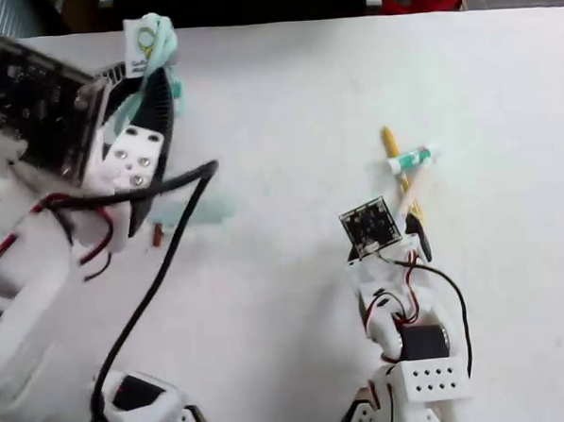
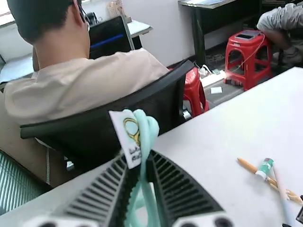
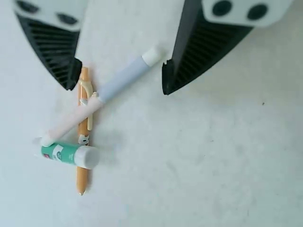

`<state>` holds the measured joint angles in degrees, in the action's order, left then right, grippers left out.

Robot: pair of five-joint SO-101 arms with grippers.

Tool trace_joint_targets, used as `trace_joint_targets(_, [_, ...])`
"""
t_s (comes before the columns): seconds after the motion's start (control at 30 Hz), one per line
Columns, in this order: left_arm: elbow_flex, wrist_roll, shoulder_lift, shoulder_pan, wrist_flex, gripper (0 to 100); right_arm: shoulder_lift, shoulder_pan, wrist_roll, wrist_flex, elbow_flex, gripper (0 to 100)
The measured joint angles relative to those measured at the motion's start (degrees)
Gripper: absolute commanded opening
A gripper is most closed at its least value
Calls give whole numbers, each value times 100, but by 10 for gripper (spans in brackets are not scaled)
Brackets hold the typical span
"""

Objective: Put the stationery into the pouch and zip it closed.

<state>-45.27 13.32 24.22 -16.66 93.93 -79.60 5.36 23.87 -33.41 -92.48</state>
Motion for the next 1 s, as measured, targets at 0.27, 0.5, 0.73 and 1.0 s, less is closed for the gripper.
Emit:
trace_joint_targets(0.27, [607, 0, -501, -1055, -70, 38, 0, 0, 0, 0, 0, 279])
trace_joint_targets(0.5, [1055, -308, -589, -1723, -211, 38, 0, -53, 0, 26, 0, 279])
trace_joint_targets(0.73, [1248, -325, -598, -1741, -185, 38, 0, -123, 0, 35, 70, 279])
trace_joint_targets(1.0, [1248, -246, -554, -1741, 563, 38, 0, -132, -70, -396, 510, 279])
